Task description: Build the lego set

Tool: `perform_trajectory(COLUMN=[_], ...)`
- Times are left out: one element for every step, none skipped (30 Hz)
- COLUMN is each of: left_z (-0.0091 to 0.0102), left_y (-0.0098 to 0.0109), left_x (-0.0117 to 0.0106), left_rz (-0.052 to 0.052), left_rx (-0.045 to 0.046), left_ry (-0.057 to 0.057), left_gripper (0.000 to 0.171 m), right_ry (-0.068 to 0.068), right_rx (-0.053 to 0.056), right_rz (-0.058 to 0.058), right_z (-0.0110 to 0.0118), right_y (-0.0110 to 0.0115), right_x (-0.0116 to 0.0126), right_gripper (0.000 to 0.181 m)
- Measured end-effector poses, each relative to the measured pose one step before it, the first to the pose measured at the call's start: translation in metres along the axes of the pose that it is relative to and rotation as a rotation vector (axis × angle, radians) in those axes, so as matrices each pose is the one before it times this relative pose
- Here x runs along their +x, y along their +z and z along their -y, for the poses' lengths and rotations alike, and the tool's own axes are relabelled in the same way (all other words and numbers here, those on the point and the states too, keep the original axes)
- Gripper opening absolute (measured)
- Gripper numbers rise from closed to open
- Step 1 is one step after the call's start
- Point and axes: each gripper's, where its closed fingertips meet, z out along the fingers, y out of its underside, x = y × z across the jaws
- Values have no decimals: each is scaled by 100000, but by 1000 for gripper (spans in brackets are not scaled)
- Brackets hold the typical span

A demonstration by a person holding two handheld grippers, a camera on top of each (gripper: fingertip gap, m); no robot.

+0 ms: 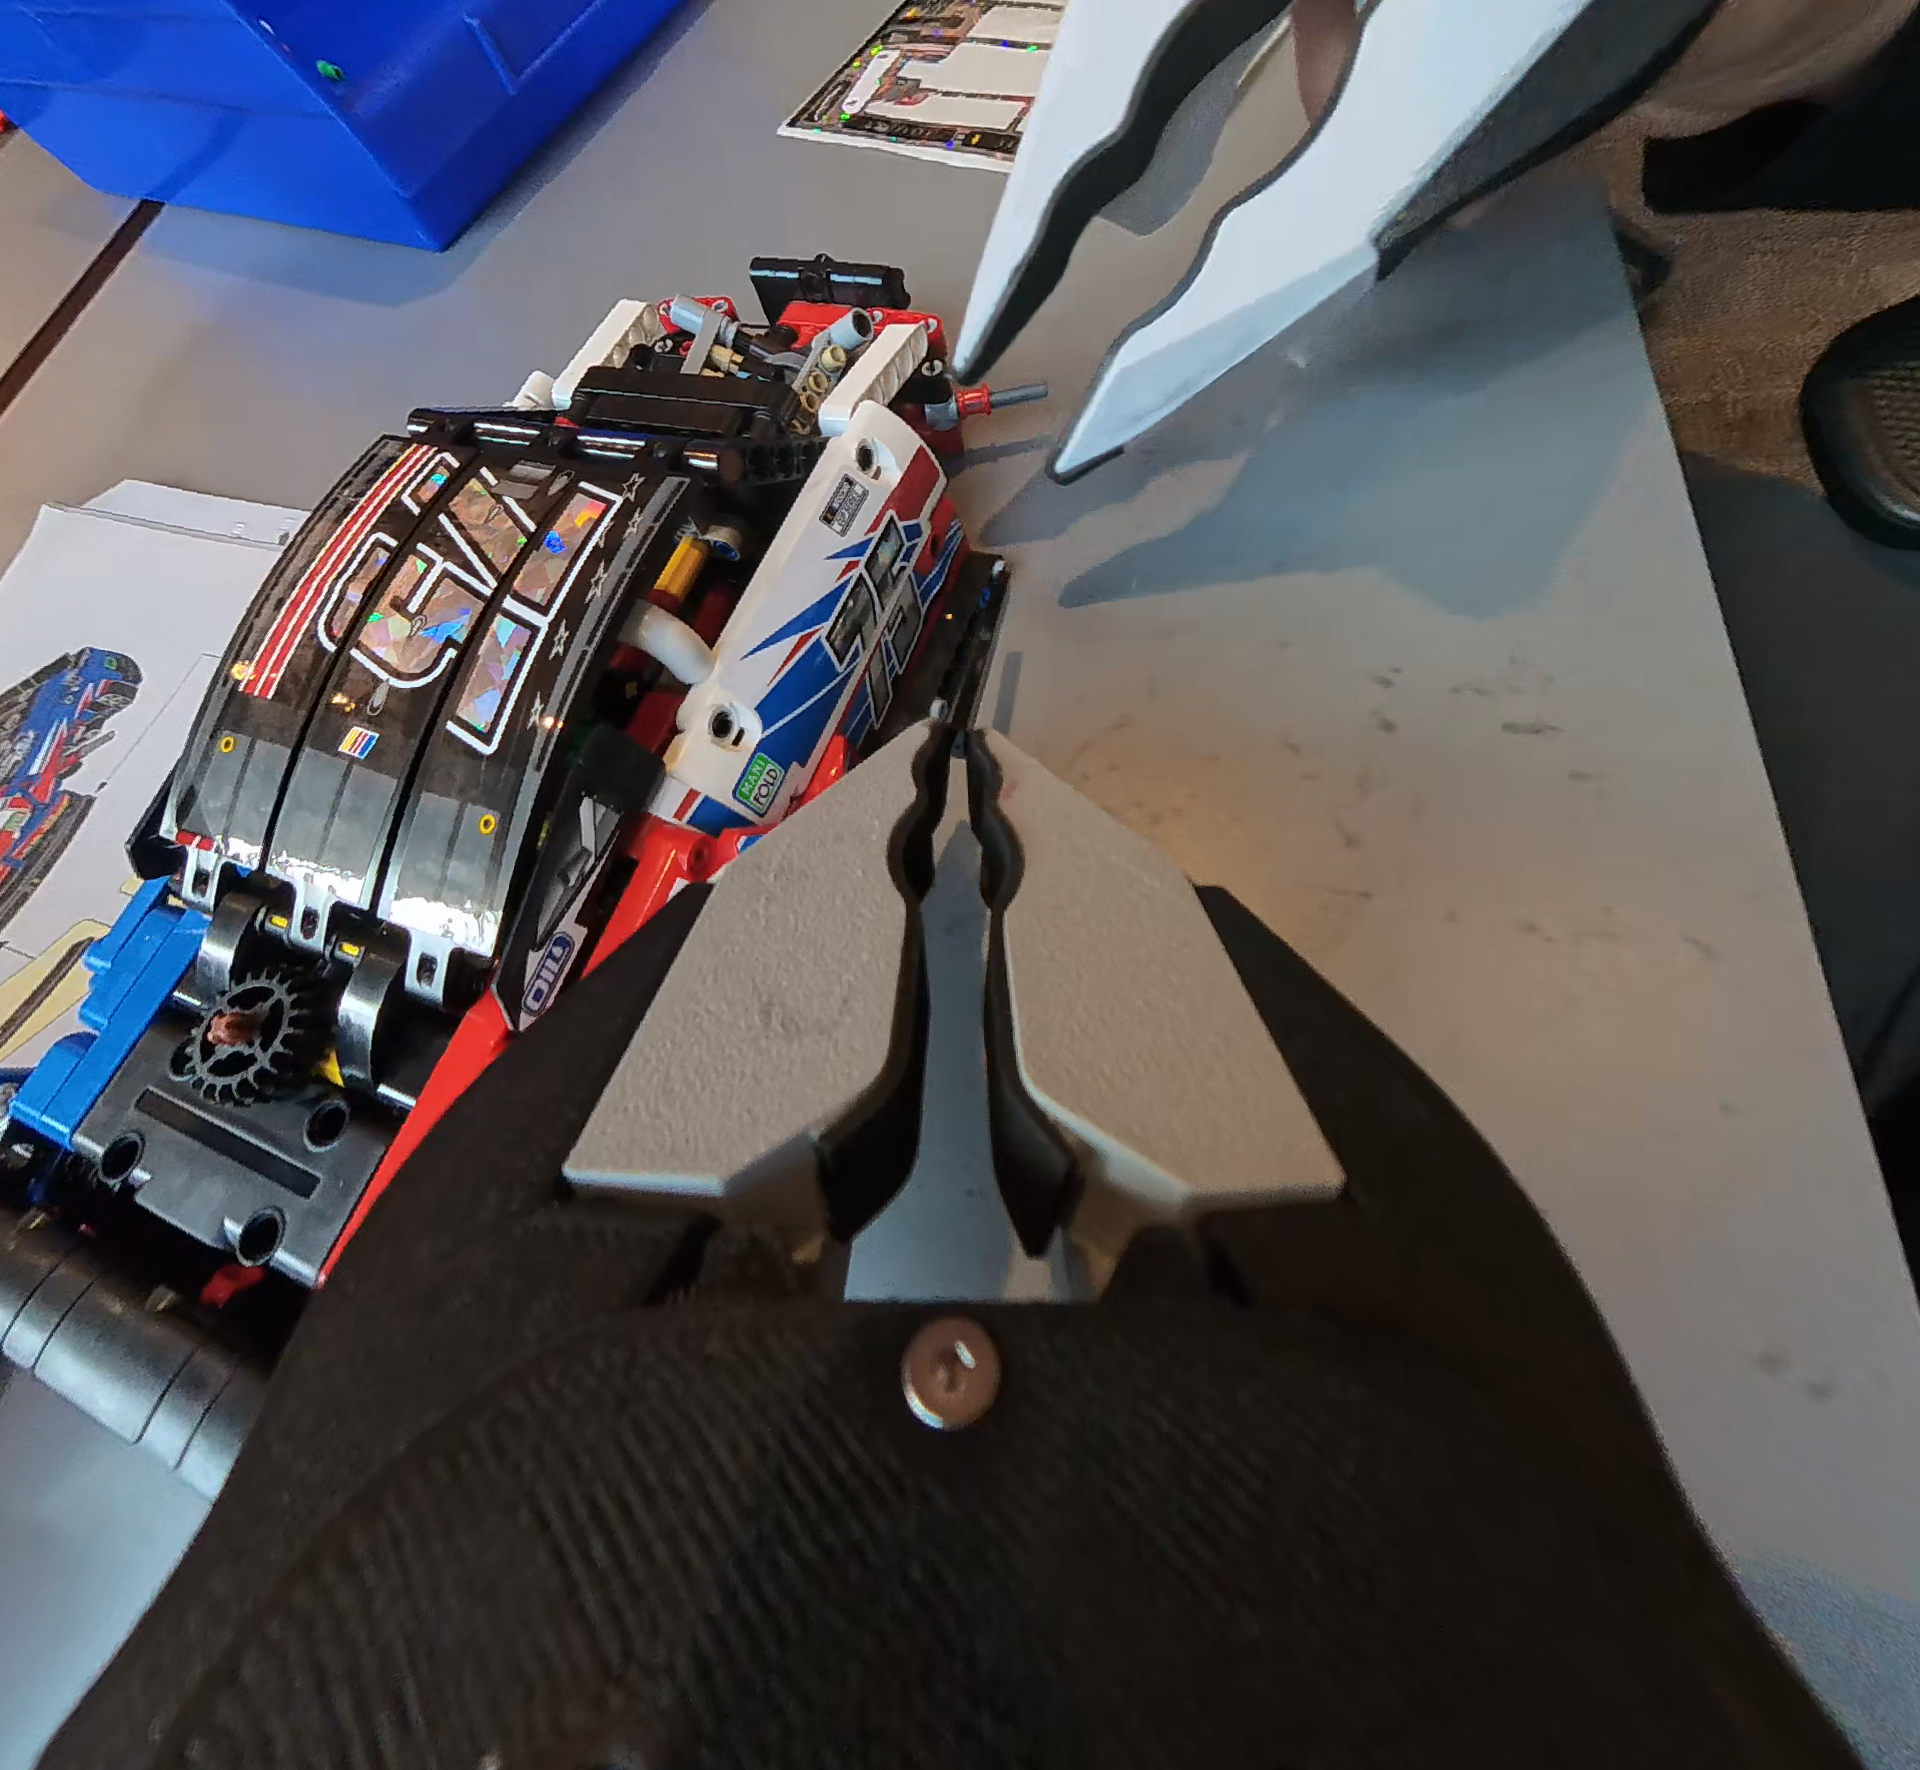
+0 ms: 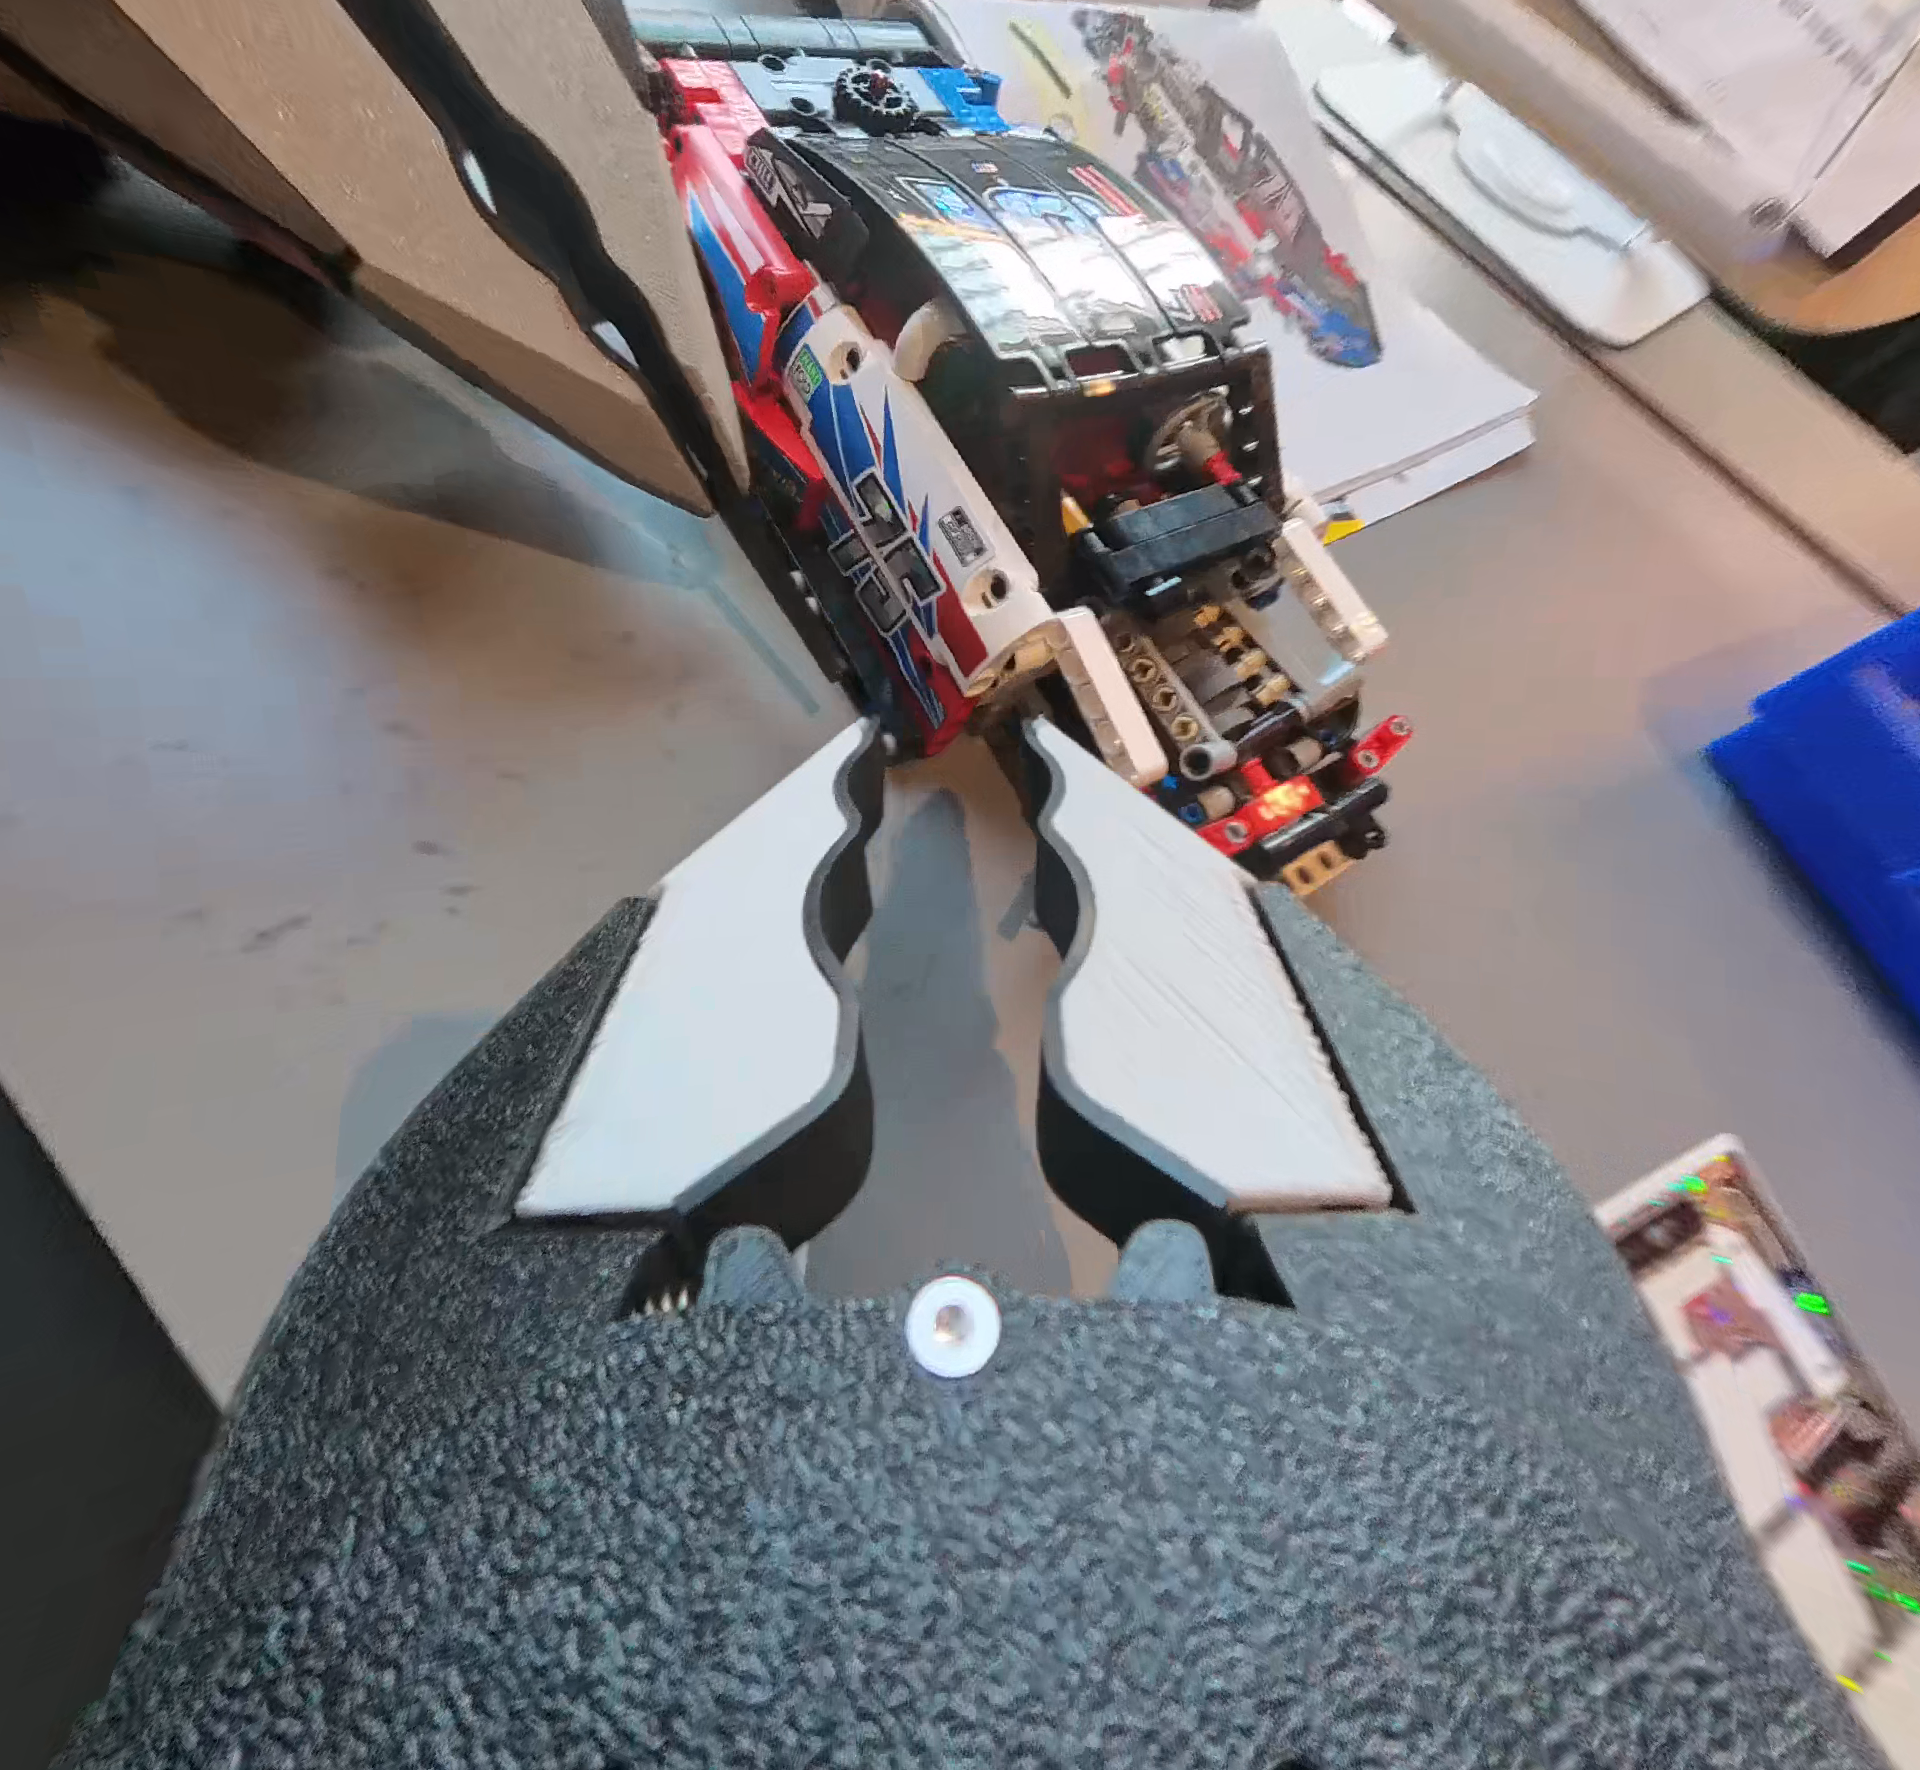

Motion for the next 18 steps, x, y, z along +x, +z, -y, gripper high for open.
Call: perform_trajectory(left_z=[-86,-122,-173,-154,-116,-46,28,52,26,-66,-143,-41,108,133,82,172,149,-51], left_y=[58,131,200,215,230,187,113,107,103,171,216,164,56,-23,-96,-147,-98,29], left_x=[-47,18,-61,-25,47,-12,-60,81,74,77,123,80,132,145,135,88,44,-80], left_rz=[109,-485,-13,-189,-488,364,868,173,182,0,-416,-222,-450,-572,-526,-332,-256,-94], left_rx=[-565,-997,-1461,-1509,-1424,-942,-283,-166,-285,-1008,-1569,-895,255,756,748,1458,1240,-326], left_ry=[483,219,-168,83,487,633,727,1036,956,833,729,562,778,701,661,573,95,-754], left_gripper=[0,0,0,0,0,0,0,0,0,0,0,0,0,0,0,0,0,0], right_ry=[2733,1802,571,-318,-460,-344,-425,-678,-808,-633,-355,-249,-114,-226,-591,-702,-662,-593], right_rx=[-1421,-2041,-1939,-1873,-1774,-1511,-1364,-1079,-852,-1222,-1440,-1038,-1072,-995,-480,-34,238,192], right_rz=[2853,1409,1026,1036,418,560,1040,594,199,656,661,27,-442,-208,-81,-10,701,1031], right_z=[-153,-238,-227,-228,-221,-192,-152,-73,-53,-104,-158,-125,-147,-119,-54,1,39,19], right_y=[86,151,159,157,136,143,145,152,164,170,167,159,128,98,58,22,-3,0], right_x=[-249,-97,-103,-153,-85,-98,-144,-90,-33,-97,-67,48,134,88,14,-40,-140,-172], right_gripper=[24,24,25,27,27,26,26,24,23,22,23,23,23,23,23,23,22,21])
